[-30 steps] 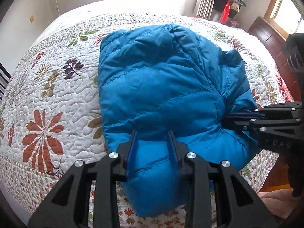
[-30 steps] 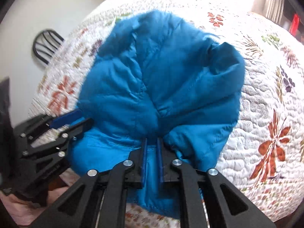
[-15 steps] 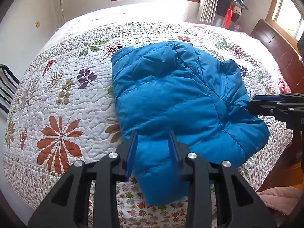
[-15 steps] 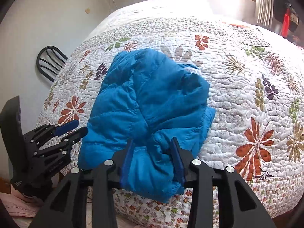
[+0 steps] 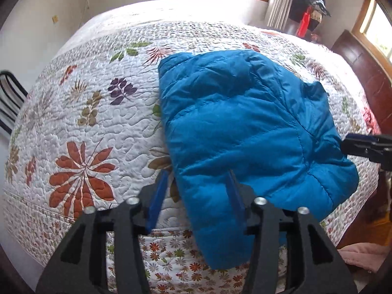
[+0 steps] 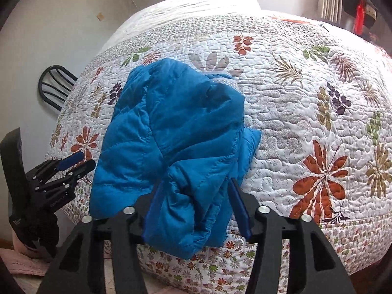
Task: Fold large clothes
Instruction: 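Lift the bundle with both grippers and fold it over onto itself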
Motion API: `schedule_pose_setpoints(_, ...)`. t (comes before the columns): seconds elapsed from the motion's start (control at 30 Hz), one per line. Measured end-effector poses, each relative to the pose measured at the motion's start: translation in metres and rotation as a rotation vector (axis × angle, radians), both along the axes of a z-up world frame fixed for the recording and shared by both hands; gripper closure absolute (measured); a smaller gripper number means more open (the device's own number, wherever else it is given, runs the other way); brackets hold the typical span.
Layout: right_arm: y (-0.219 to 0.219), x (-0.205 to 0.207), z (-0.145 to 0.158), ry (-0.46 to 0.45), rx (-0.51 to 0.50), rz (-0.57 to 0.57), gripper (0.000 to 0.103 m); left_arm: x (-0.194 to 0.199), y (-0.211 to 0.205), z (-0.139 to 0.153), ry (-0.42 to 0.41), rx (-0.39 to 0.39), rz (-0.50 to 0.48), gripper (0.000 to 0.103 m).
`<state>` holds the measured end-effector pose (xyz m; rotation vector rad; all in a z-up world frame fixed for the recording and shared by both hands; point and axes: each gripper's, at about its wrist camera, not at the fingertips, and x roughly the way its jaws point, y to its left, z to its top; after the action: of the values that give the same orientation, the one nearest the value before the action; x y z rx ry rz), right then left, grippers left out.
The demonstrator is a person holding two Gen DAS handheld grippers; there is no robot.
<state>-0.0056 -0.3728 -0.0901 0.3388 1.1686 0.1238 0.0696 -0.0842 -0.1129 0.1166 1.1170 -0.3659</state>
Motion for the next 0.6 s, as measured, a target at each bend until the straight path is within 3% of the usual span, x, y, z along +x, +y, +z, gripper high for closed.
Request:
schedule_pose_setpoints(0.07, -0.008, 0.005, -0.009, 0.012, 0.061, 0.004, 0.035, 0.011, 0.012, -0.004, 0.035, -0.055, 0.014, 0.044)
schedule_pose_setpoints(0.17, -0.021, 0.012, -0.027, 0.035, 0.183, -0.003, 0.024, 0.031, 0.032, -0.021, 0.133, -0.185, 0.026, 0.031)
schedule_pose_setpoints(0.3, -0.039, 0.020, -0.059, 0.076, 0.371, -0.033, 0.017, 0.054, 0.054, -0.054, 0.282, -0.400, 0.039, 0.026)
schedule_pose_setpoints(0.4, -0.051, 0.024, -0.084, 0.102, 0.496, -0.046, 0.009, 0.062, 0.055, -0.073, 0.351, -0.512, 0.018, 0.023)
schedule_pose_setpoints(0.6, -0.057, 0.030, -0.116, 0.118, 0.634, -0.048, 0.004, 0.070, 0.039, -0.107, 0.456, -0.657, -0.035, 0.013)
